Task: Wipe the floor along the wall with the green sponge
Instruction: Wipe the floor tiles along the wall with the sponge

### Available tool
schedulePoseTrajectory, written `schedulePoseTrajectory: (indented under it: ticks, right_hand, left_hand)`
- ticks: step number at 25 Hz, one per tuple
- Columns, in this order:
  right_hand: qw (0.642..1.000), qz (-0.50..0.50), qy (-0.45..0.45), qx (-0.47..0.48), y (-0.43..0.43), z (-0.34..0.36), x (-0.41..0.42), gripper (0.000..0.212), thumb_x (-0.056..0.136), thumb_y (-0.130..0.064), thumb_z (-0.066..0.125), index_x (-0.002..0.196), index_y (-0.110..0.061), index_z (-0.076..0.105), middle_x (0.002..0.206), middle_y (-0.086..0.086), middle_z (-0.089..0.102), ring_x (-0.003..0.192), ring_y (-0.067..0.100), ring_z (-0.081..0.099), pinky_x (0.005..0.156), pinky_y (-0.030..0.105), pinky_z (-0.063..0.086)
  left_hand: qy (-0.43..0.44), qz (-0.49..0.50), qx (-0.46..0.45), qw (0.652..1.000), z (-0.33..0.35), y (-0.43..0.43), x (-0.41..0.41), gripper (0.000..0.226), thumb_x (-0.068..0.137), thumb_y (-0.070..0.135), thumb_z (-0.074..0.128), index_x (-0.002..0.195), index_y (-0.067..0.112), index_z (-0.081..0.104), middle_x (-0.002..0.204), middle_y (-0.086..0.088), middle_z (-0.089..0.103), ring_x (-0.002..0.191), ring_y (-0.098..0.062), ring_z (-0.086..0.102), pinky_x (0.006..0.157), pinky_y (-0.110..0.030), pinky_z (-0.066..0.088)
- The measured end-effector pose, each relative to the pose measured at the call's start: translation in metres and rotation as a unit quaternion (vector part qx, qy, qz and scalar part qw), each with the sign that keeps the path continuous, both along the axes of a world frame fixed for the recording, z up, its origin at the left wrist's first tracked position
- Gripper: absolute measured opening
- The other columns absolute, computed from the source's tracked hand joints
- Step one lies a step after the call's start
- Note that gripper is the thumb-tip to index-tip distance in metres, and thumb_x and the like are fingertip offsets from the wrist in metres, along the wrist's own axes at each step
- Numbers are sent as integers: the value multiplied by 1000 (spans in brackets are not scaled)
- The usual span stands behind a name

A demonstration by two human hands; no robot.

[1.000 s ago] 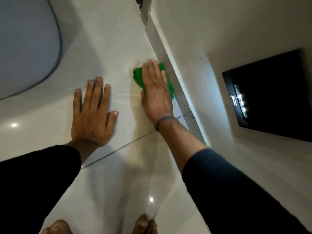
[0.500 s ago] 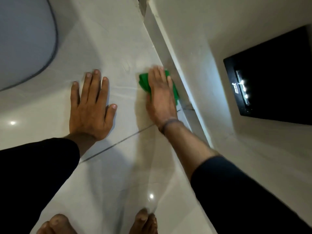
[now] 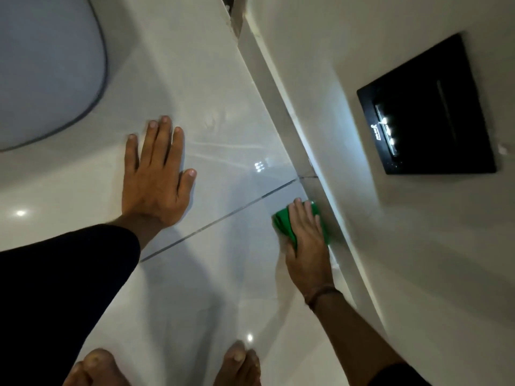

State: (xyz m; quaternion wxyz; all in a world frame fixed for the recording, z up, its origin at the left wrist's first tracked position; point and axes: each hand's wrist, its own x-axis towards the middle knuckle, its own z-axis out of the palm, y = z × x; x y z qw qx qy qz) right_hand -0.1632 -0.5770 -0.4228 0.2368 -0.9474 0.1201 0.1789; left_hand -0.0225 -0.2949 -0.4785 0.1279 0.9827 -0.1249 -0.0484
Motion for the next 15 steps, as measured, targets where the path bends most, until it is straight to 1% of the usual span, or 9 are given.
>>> schedulePoseTrajectory:
  ticks: [1, 3, 5, 6, 7, 9, 12, 15]
  right_hand:
    - [1000, -2, 6, -5, 1, 0, 3, 68, 93, -29, 30, 159, -14, 26, 168, 2, 20, 157, 16, 2, 127, 42, 4]
    - [999, -7, 32, -3, 5, 6, 14, 65, 94, -17, 38, 158, -10, 29, 167, 6, 23, 157, 20, 6, 128, 41, 4]
    - [998, -10, 55, 16, 5, 21, 25, 64, 93, -2, 47, 156, -6, 35, 166, 12, 29, 157, 26, 11, 129, 47, 12]
    - [998, -9, 64, 21, 4, 33, 28, 63, 92, 2, 51, 154, -4, 37, 164, 15, 33, 157, 29, 15, 128, 49, 18]
    - [997, -9, 72, 19, 7, 50, 30, 63, 91, 5, 52, 152, -3, 40, 163, 17, 36, 156, 32, 19, 126, 48, 23]
    - [997, -2, 80, 4, 17, 84, 29, 65, 88, 10, 53, 151, -2, 41, 160, 19, 39, 155, 35, 23, 126, 45, 24]
    - [996, 37, 79, 16, 56, 162, 25, 71, 87, 14, 52, 154, -5, 37, 163, 15, 36, 155, 32, 23, 125, 37, 20]
    - [994, 74, 56, 59, 114, 249, 32, 73, 93, 9, 55, 158, -15, 31, 166, 6, 29, 156, 22, 17, 126, 42, 23]
  left_hand:
    - [14, -2, 3, 1000, 1, 0, 1, 77, 107, 43, 37, 173, 5, 23, 183, -22, 16, 171, -40, 14, 136, -62, 8]
    - [56, 4, 1, 998, 12, 6, -6, 78, 109, 46, 34, 173, 3, 21, 184, -22, 15, 170, -40, 14, 136, -63, 10]
    - [77, 28, -4, 997, 39, 14, -31, 79, 110, 48, 33, 173, 2, 21, 184, -21, 16, 170, -39, 17, 135, -62, 13]
    - [82, 39, -5, 996, 58, 19, -50, 80, 110, 49, 33, 173, 2, 21, 184, -20, 17, 170, -38, 18, 136, -62, 14]
    - [85, 46, -5, 995, 81, 24, -69, 79, 110, 49, 32, 173, 2, 22, 184, -20, 17, 170, -38, 19, 136, -61, 15]
    - [108, 52, -1, 993, 125, 35, -105, 79, 110, 50, 32, 173, 2, 24, 184, -19, 18, 170, -36, 20, 136, -60, 18]
    - [146, 87, 18, 985, 211, 53, -134, 81, 110, 54, 30, 174, 4, 22, 185, -14, 12, 171, -32, 16, 137, -56, 13]
    - [139, 100, 47, 984, 295, 80, -134, 80, 111, 55, 29, 174, 6, 24, 184, -13, 15, 170, -33, 20, 135, -53, 13]
